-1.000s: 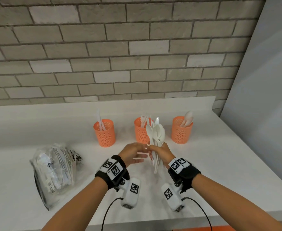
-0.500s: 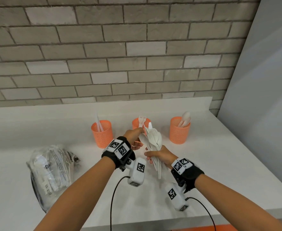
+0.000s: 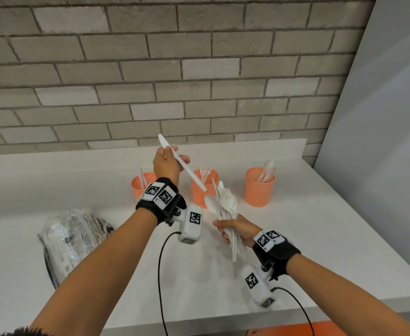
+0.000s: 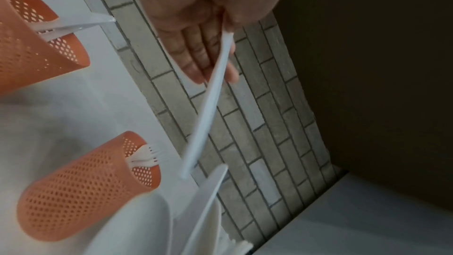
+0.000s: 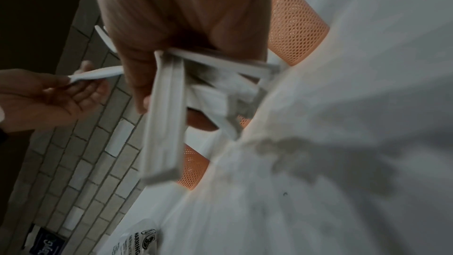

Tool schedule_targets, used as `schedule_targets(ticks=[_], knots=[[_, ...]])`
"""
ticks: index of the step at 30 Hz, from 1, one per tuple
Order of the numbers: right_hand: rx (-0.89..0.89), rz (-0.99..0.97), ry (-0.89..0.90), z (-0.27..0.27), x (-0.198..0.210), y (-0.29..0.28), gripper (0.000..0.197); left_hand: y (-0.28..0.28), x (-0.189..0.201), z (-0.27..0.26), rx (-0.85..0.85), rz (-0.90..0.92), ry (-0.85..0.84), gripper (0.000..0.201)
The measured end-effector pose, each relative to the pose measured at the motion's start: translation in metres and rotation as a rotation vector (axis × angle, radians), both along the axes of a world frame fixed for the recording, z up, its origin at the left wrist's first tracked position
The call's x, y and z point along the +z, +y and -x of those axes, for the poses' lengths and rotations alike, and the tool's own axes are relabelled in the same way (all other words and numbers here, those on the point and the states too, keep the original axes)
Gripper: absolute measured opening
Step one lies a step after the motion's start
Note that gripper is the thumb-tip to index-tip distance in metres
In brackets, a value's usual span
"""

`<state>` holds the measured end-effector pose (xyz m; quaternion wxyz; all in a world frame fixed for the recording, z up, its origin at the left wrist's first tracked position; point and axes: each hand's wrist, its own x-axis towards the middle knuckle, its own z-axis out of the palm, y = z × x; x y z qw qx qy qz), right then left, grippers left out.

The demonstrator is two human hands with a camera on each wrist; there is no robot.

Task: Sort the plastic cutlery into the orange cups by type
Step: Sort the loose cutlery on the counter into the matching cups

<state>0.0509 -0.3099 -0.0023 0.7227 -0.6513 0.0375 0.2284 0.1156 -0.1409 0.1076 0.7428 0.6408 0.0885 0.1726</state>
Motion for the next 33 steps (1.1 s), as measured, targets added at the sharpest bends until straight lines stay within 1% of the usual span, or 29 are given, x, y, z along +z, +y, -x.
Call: schedule_targets(ticks=[2,3,5,7,9,11,13,15,20,24,27,30,32,33], knots=[[-0.032,-0.007,0.012,-0.001,0.000,0.000,0.018,0.003,0.000,0.002,0.013,-0.088,-0.011,0.020],[-0.041,-0.015,0.020,-0.001,0.000,0.001,0.018,0.002,-0.003,0.005,-0.022,-0.151,0.022,0.015],[-0.046,-0.031,0.036,-0.002,0.003,0.002,0.019,-0.002,-0.011,0.014,-0.153,-0.246,0.128,0.007],[-0.032,-0.046,0.056,-0.002,0.007,0.005,0.020,-0.009,-0.021,0.024,-0.266,-0.295,0.226,0.002],[-0.012,-0.058,0.079,-0.001,0.010,0.007,0.022,-0.017,-0.030,0.029,-0.339,-0.314,0.271,0.012],[0.012,-0.063,0.100,0.000,0.013,0.010,0.022,-0.022,-0.035,0.031,-0.383,-0.335,0.285,0.012],[0.036,-0.068,0.113,0.001,0.014,0.010,0.021,-0.024,-0.037,0.031,-0.392,-0.333,0.279,0.008],[0.056,-0.076,0.116,0.002,0.015,0.010,0.022,-0.024,-0.038,0.030,-0.377,-0.325,0.265,0.011],[0.079,-0.087,0.108,0.005,0.017,0.008,0.019,-0.023,-0.037,0.026,-0.342,-0.276,0.216,0.023],[0.073,-0.082,0.075,0.005,0.022,0.007,0.016,-0.027,-0.040,0.025,-0.328,-0.267,0.148,0.016],[0.042,-0.107,0.071,0.006,0.023,0.005,0.016,-0.030,-0.041,0.025,-0.329,-0.256,0.129,0.016],[0.024,-0.144,0.076,0.006,0.023,0.006,0.014,-0.032,-0.039,0.027,-0.394,-0.297,0.139,0.006],[0.020,-0.143,0.073,0.006,0.023,0.007,0.012,-0.032,-0.038,0.028,-0.411,-0.342,0.144,0.015],[0.019,-0.135,0.070,0.005,0.022,0.007,0.011,-0.033,-0.039,0.027,-0.397,-0.347,0.135,0.014]])
